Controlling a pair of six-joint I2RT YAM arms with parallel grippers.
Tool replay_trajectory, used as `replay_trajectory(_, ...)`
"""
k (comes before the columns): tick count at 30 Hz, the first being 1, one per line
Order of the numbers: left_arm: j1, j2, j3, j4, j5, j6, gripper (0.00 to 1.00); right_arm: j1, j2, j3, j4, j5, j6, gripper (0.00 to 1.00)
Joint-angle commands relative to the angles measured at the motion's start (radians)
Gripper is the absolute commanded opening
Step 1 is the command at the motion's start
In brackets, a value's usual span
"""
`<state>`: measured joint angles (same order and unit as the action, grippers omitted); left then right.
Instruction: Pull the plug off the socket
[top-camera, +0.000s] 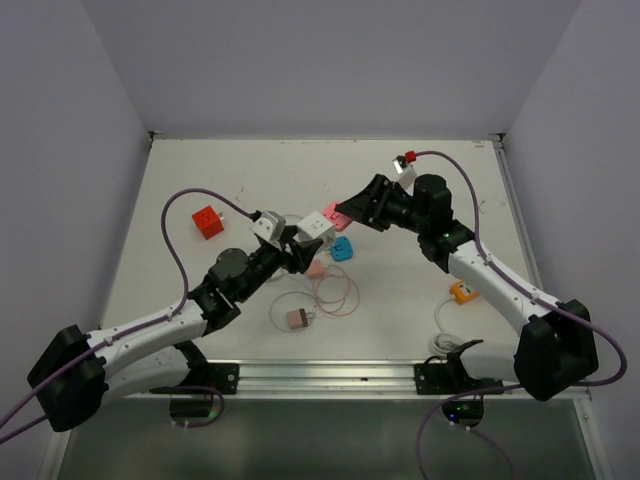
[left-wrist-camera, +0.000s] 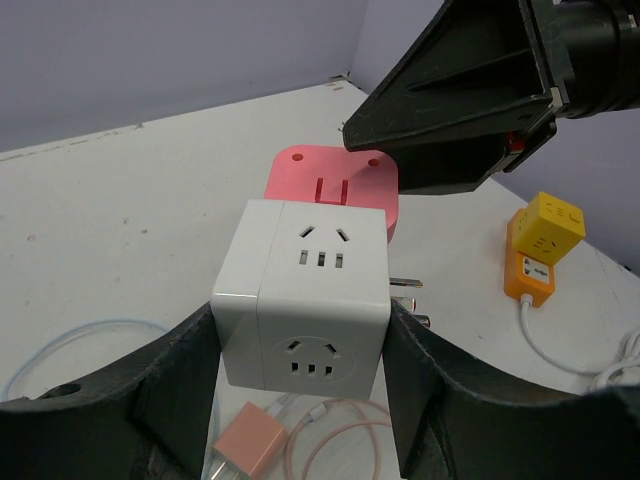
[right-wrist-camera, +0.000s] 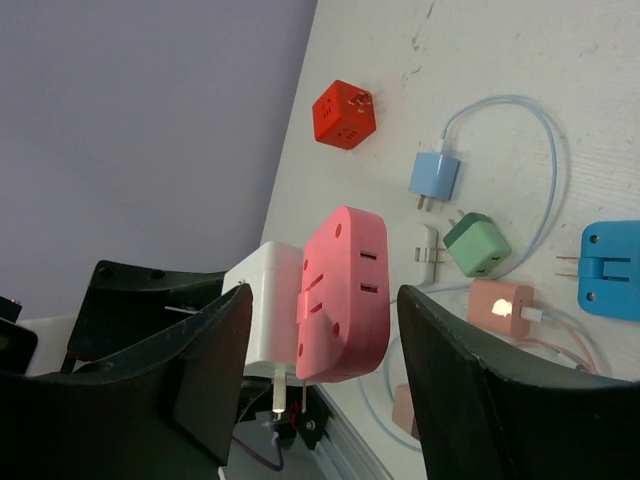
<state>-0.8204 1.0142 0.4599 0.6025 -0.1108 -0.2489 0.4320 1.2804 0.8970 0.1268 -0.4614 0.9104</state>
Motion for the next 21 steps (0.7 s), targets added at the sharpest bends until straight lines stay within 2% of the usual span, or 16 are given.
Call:
replay_trajectory(1, 0.001, -0.035, -0.001, 0.105, -0.013, 0.011, 0.0, 0.005, -0.01, 0.03, 0.02, -0.043, -0.002, 0.64)
replay_trajectory(4, 0.001, -0.048, -0.012, 0.141, -0.007, 0.011, 0.0, 0.005, 0.008, 0.029, 0.033, -0.065, 0.004, 0.65)
replay_trajectory(7, 0.001, -0.045, -0.015, 0.171, 0.006, 0.013, 0.0, 0.005, 0.023, 0.023, 0.06, -0.091, 0.019, 0.59)
replay_trajectory(11, 0.001, -0.025, -0.021, 0.21, 0.019, 0.014, 0.0, 0.005, 0.028, 0.02, 0.096, -0.112, 0.042, 0.44)
replay_trajectory(18, 0.001, -0.061, -0.088, 0.256, -0.003, 0.003, 0.0, 0.001, 0.0, 0.01, 0.07, -0.079, 0.035, 0.07)
replay_trajectory(21, 0.001, -0.121, -0.124, 0.255, -0.036, 0.005, 0.0, -0.006, -0.006, 0.003, 0.063, -0.063, 0.041, 0.0)
